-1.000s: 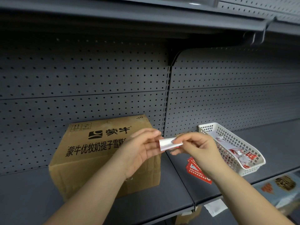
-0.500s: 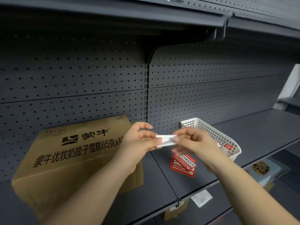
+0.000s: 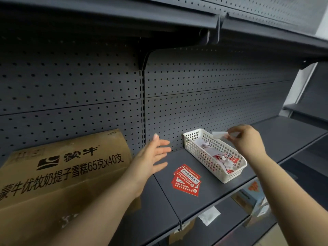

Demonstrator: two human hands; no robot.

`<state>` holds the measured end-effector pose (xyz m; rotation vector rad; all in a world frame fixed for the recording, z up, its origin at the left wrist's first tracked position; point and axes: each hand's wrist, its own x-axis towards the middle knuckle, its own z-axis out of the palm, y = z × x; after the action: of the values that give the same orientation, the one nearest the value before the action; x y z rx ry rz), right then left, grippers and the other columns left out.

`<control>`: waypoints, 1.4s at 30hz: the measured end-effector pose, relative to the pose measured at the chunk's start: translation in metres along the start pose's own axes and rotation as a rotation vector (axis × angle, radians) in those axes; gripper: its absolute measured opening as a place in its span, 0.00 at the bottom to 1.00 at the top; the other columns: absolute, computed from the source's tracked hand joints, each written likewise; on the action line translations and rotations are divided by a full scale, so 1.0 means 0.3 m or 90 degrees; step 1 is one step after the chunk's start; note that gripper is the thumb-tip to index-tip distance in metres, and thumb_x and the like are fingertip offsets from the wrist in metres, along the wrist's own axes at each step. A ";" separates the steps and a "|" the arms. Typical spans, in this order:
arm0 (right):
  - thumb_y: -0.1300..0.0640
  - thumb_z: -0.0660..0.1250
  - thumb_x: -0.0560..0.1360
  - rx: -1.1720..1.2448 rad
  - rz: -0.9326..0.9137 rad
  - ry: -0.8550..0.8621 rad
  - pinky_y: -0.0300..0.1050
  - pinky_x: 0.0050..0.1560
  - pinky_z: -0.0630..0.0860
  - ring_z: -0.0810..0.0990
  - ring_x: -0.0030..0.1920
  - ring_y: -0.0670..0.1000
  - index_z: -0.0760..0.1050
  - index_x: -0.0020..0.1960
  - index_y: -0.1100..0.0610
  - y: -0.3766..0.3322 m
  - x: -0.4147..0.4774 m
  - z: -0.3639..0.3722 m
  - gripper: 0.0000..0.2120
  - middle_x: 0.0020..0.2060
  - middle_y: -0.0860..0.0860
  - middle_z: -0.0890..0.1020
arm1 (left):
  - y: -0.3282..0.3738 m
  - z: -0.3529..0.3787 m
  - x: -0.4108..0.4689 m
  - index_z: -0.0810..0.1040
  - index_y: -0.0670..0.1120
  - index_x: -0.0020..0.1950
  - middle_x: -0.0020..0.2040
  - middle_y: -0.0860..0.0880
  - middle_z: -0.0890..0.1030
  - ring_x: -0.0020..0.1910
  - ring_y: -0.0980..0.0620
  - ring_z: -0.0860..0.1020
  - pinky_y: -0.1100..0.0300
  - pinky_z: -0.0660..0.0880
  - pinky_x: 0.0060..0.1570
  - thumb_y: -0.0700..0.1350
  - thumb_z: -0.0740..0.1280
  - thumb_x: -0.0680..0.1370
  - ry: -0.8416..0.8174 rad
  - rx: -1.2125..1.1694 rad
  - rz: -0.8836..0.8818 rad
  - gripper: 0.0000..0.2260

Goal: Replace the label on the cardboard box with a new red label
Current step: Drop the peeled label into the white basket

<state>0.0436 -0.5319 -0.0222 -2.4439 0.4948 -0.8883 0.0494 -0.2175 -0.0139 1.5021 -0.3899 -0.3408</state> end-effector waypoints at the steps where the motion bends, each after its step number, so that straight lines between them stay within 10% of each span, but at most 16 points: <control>1: 0.54 0.73 0.70 -0.045 -0.033 0.001 0.46 0.42 0.75 0.79 0.44 0.56 0.82 0.46 0.55 0.022 0.020 0.033 0.07 0.47 0.53 0.81 | -0.002 0.002 0.009 0.76 0.51 0.60 0.61 0.47 0.80 0.63 0.50 0.75 0.47 0.73 0.63 0.68 0.54 0.69 0.006 -0.006 0.004 0.29; 7: 0.68 0.66 0.70 -0.251 -0.172 -0.105 0.51 0.40 0.77 0.78 0.46 0.59 0.80 0.42 0.60 0.137 0.077 0.217 0.07 0.43 0.56 0.82 | -0.049 0.026 0.047 0.76 0.52 0.60 0.59 0.47 0.81 0.61 0.52 0.77 0.49 0.76 0.61 0.67 0.52 0.70 0.020 -0.008 0.007 0.28; 16: 0.57 0.67 0.72 -0.342 -0.209 -0.483 0.43 0.52 0.74 0.77 0.51 0.50 0.81 0.49 0.46 0.219 0.065 0.227 0.10 0.46 0.45 0.78 | -0.076 0.062 0.069 0.75 0.50 0.62 0.58 0.46 0.82 0.61 0.51 0.78 0.49 0.76 0.60 0.71 0.42 0.70 -0.094 -0.008 -0.014 0.37; 35: 0.61 0.73 0.68 -0.156 -0.140 -0.329 0.46 0.44 0.73 0.75 0.49 0.52 0.71 0.34 0.45 0.250 0.050 0.195 0.15 0.41 0.49 0.80 | -0.085 0.101 0.071 0.78 0.53 0.58 0.57 0.49 0.83 0.60 0.53 0.78 0.50 0.77 0.59 0.72 0.46 0.70 -0.114 0.024 -0.004 0.34; 42: 0.62 0.70 0.72 -0.129 -0.210 -0.249 0.48 0.54 0.74 0.77 0.53 0.53 0.81 0.48 0.53 0.207 0.049 0.127 0.07 0.48 0.50 0.83 | -0.095 0.089 0.080 0.77 0.54 0.58 0.57 0.51 0.83 0.59 0.54 0.78 0.50 0.78 0.57 0.66 0.48 0.73 -0.083 0.070 -0.008 0.27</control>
<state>0.0697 -0.5774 -0.0749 -2.8450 0.0409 -0.4715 0.0593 -0.2535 -0.0407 1.5947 -0.5092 -0.4338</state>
